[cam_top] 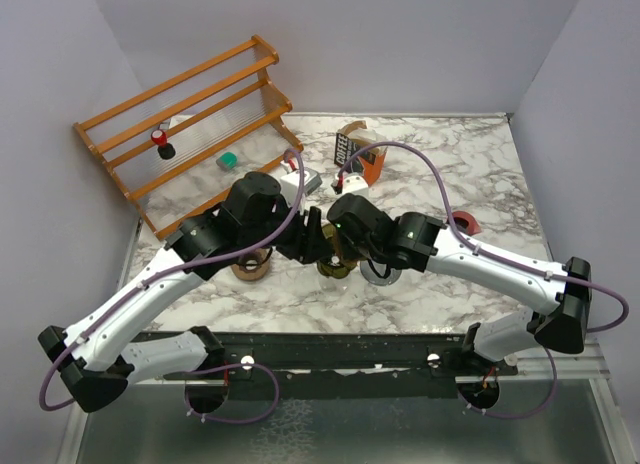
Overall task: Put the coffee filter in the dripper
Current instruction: Place the coffee filter in the coffee dripper.
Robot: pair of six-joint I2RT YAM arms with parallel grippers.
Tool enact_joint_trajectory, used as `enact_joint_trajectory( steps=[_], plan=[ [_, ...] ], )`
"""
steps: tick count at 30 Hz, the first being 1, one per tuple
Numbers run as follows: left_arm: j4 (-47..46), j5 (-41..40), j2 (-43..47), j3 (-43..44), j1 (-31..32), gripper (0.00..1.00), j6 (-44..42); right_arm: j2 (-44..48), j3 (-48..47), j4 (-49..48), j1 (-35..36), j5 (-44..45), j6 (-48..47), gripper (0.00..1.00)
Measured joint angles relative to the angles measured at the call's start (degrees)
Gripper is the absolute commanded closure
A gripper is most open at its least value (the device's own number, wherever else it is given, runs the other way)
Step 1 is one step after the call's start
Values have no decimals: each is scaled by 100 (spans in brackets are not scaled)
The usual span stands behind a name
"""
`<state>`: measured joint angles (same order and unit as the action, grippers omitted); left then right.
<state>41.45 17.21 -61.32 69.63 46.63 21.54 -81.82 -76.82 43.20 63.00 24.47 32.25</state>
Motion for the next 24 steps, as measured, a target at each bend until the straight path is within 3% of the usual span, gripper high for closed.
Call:
enact_joint_trajectory(
  steps=[10,15,24],
  plan=[
    [133,-1497,717,140,0,45,-387,-254,-302,48,0,-2,-262,98],
    [140,-2085,1078,140,0,45,-546,-544,-468,164,0,-9,-350,83],
    [138,-2444,1174,140,0,45,-732,-664,-529,341,0,-98,-404,56]
  ],
)
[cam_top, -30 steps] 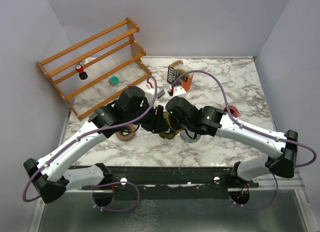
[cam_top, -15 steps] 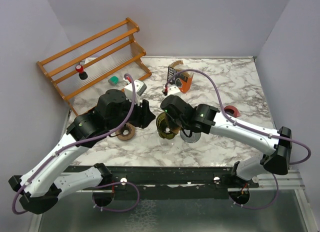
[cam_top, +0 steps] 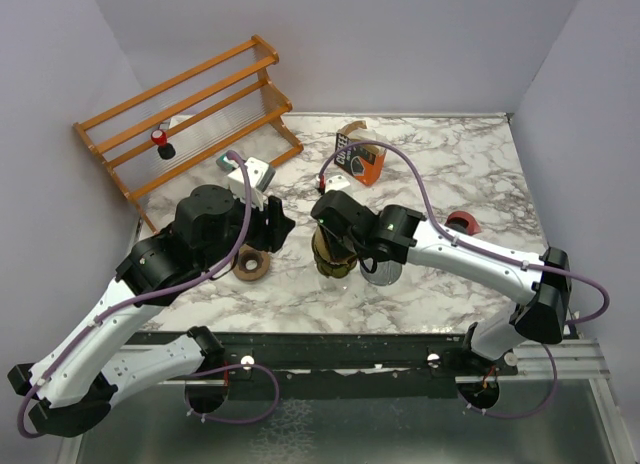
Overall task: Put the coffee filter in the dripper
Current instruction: Place the coffee filter in the coffee dripper.
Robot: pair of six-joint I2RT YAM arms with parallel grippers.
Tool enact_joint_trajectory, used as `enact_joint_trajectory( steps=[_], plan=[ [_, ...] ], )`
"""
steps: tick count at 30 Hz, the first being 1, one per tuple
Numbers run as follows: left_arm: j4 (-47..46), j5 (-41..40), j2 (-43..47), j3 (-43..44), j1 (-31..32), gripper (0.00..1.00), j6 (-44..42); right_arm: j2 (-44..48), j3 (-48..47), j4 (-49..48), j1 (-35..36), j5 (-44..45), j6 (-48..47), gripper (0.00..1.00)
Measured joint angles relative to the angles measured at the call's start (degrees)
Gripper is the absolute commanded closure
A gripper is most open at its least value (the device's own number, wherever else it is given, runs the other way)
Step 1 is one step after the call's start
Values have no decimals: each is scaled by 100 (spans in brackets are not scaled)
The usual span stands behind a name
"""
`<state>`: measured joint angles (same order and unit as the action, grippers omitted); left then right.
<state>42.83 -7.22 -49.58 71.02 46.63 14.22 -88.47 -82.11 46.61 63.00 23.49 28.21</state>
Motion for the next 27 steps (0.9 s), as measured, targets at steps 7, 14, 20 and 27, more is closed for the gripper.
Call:
enact_joint_trajectory(
  steps=[7,14,20,27],
  plan=[
    [-4,-57,-2,-2,0,44,-92,0,-177,17,0,-70,4,42],
    [-26,-111,-2,-20,0,43,-197,0,-179,116,0,-94,7,36],
    [-39,-111,-2,-66,0,43,-212,2,-197,125,0,-114,22,31],
    [-129,-111,9,-184,0,43,-210,2,-223,175,0,-122,17,52]
  ],
)
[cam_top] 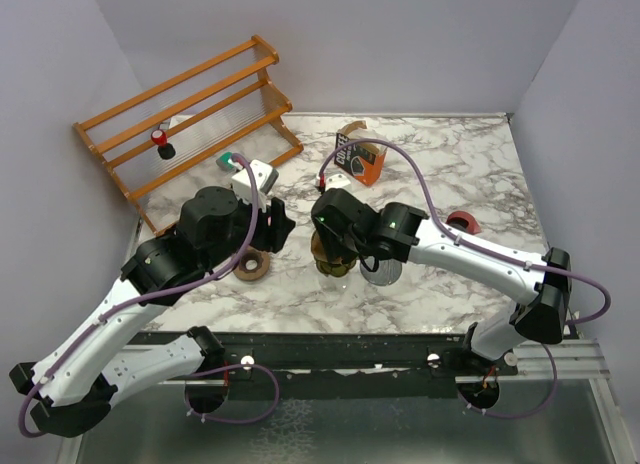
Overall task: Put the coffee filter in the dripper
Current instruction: Place the coffee filter in the coffee dripper.
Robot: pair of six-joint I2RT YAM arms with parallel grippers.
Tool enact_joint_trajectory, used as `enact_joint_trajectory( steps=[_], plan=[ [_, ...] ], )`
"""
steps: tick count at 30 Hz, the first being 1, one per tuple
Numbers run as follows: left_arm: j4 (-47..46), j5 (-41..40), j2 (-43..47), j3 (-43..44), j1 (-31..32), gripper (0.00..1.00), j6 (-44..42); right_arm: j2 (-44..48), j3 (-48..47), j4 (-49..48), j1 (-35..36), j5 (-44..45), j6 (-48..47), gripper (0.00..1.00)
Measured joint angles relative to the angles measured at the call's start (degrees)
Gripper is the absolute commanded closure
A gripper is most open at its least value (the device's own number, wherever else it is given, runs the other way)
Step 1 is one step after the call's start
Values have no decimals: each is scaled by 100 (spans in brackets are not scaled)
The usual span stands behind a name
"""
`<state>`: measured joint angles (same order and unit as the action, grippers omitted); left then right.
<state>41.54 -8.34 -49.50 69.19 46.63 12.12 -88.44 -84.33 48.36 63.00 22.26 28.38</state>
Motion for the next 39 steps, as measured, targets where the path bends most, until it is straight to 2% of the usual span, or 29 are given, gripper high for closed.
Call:
enact_joint_trajectory(
  steps=[2,6,8,12,15,32,35,39],
  plan=[
    [-35,0,7,-33,0,43,0,0,-37,96,0,-7,0,60],
    [-116,0,13,-68,0,43,-2,-2,-214,162,-7,-22,4,69],
    [-173,-2,15,-94,0,43,-11,-2,-286,164,-9,-28,7,78],
    [-302,-13,31,-188,0,43,-26,-17,-317,212,-9,-35,26,86],
    [-457,-35,96,-350,0,43,-22,-74,-337,280,-9,-31,105,99],
    [-1768,-566,1102,-1996,0,44,136,-623,-369,411,-11,-114,975,99],
    [-1967,-643,1261,-2210,0,44,140,-708,-369,483,-11,-107,1067,94],
    [-2100,-682,1351,-2308,0,43,140,-802,-369,553,-11,-92,1130,93]
  ],
)
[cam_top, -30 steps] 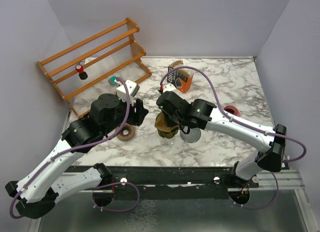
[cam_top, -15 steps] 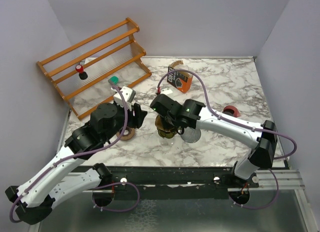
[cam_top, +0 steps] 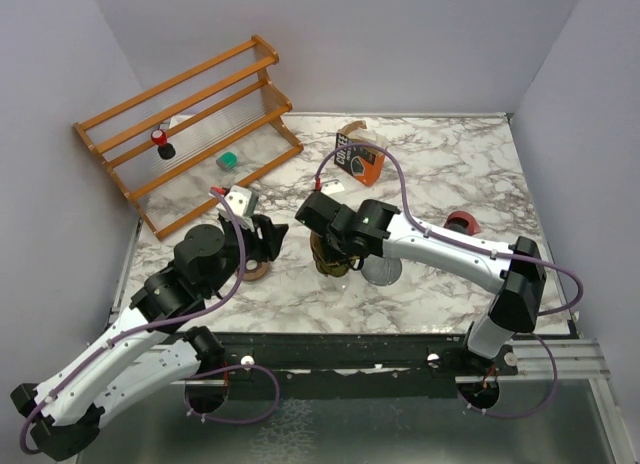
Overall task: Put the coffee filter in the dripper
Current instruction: Place the coffee filter in the coffee dripper.
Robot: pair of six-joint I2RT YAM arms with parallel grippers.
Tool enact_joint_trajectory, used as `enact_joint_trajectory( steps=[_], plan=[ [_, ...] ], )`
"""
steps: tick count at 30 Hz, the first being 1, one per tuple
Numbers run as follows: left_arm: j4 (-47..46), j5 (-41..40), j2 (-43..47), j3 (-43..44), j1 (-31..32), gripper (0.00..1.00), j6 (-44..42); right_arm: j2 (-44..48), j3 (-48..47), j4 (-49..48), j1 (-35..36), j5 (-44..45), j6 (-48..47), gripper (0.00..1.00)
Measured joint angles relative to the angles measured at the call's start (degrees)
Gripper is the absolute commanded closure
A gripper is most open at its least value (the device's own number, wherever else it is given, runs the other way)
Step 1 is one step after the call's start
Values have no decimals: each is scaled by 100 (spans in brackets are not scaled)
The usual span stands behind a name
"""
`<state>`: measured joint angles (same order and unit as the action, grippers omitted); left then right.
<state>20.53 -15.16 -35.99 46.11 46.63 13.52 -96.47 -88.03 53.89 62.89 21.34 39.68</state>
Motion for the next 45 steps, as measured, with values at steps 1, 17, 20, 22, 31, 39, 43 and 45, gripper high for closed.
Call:
enact_joint_trajectory(
  steps=[1,17,20,22,31,39,43,45],
  plan=[
    [-20,-7,11,-11,0,43,-2,-9,0,7,0,2,13,93],
    [-118,-96,133,-157,0,43,-9,-52,2,26,0,35,59,99],
    [-118,-98,133,-162,0,43,-9,-52,-35,74,0,63,31,99],
    [-120,-98,133,-162,0,43,-11,-61,-101,181,0,114,-11,97],
    [-116,-122,151,-192,0,43,-31,-63,-452,409,0,295,-173,83],
    [-118,-140,149,-195,0,43,-57,-63,-498,498,0,323,-223,74],
    [-118,-142,149,-195,0,43,-61,-63,-649,544,0,321,-238,73],
    [-118,-144,151,-195,0,43,-61,-61,-699,544,0,321,-251,73]
  ],
)
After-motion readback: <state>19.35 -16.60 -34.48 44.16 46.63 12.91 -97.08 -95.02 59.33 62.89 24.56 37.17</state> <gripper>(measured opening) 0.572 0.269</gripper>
